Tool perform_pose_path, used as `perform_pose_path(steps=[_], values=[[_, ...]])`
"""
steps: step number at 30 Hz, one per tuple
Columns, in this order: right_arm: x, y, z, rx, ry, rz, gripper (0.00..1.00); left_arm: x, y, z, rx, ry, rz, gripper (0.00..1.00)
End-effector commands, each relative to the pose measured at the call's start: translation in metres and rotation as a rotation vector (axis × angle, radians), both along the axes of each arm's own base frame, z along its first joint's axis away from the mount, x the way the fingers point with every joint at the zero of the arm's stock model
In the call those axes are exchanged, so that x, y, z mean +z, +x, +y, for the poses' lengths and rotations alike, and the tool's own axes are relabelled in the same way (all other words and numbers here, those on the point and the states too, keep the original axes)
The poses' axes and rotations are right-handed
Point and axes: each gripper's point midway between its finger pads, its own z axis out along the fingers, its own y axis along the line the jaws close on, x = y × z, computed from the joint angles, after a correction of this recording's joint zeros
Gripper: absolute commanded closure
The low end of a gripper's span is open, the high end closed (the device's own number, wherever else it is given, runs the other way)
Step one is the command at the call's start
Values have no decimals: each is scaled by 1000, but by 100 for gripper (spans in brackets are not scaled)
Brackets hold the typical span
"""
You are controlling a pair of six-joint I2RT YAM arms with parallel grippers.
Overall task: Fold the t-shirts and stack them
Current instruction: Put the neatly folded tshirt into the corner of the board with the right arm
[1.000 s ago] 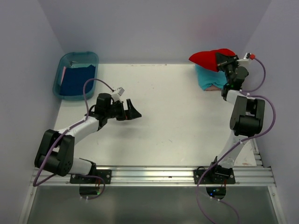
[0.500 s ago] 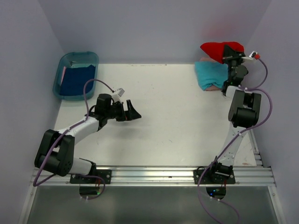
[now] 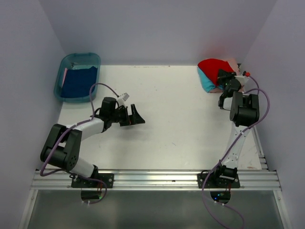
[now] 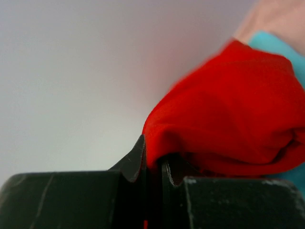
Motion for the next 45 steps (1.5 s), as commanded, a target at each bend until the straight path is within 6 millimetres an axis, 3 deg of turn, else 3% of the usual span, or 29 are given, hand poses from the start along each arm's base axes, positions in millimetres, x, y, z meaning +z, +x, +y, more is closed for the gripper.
perform_pose_path(steps=[1, 4, 5, 7, 11, 12, 13, 14, 15, 18, 19, 20, 21, 23, 24, 25, 26, 28, 29, 30, 32, 35, 37, 38, 39, 45], values=[[-10, -9, 0, -87, -43, 79, 100, 11, 6, -7, -21, -52, -50, 1], [-16, -20, 4, -81, -20, 109, 100, 13, 3, -6, -19, -58, -54, 1], [-7, -23, 5, -83, -21, 100, 100, 13, 3, -5, -18, -55, -55, 1], [-8, -31, 7, -85, -7, 119, 100, 15, 0, -4, -17, -55, -63, 1], [12, -50, 5, -115, 16, 109, 40, 15, -4, -2, -18, -47, -66, 1], [36, -57, 3, -138, 12, 68, 31, 17, -4, -2, -18, -49, -72, 1], [34, -66, 4, -145, 7, 75, 21, 18, -5, -1, -16, -48, -75, 1], [44, -72, 4, -153, 5, 60, 4, 18, -5, -1, -14, -44, -78, 0], [56, -84, 2, -174, 7, 41, 1, 20, -5, -1, -14, -45, -84, 0], [66, -104, 5, -176, 4, 68, 1, 25, -6, -1, -18, -54, -94, 0], [80, -115, 9, -165, -6, 78, 1, 27, -7, -1, -18, -57, -96, 0], [82, -122, 13, -156, -14, 102, 1, 30, -7, -1, -19, -60, -104, 0], [66, -133, 16, -148, -31, 205, 1, 32, -7, -1, -20, -61, -110, 0], [97, -148, 32, -88, -127, 251, 1, 38, -8, -1, -18, -65, -124, 0], [72, -161, 40, -52, -138, 397, 1, 40, -8, -1, -20, -67, -129, 0], [84, -169, 54, 19, -160, 387, 1, 43, -8, -1, -19, -71, -137, 0], [84, -175, 69, 86, -179, 395, 1, 48, -10, -1, -23, -78, -152, 0], [73, -193, 98, 243, -280, 440, 1, 54, -9, -1, -23, -84, -173, 0], [78, -205, 126, 341, -326, 433, 1, 61, -10, -1, -24, -90, -195, 0], [66, -218, 138, 404, -383, 481, 1, 64, -10, -1, -23, -92, -210, 0], [64, -242, 180, 564, -428, 479, 1, 73, -11, 0, -22, -96, -255, 0], [55, -276, 215, 710, -483, 481, 1, 89, -12, 7, 0, -83, -337, 0], [53, -292, 228, 775, -501, 476, 1, 95, -12, 14, 39, -63, -389, 0], [52, -301, 237, 812, -511, 472, 1, 110, -15, 18, 58, -67, -446, 0], [56, -308, 245, 853, -505, 453, 1, 114, -16, 22, 77, -61, -463, 0], [72, -332, 273, 963, -504, 368, 1, 153, -30, 39, 172, -70, -574, 0]])
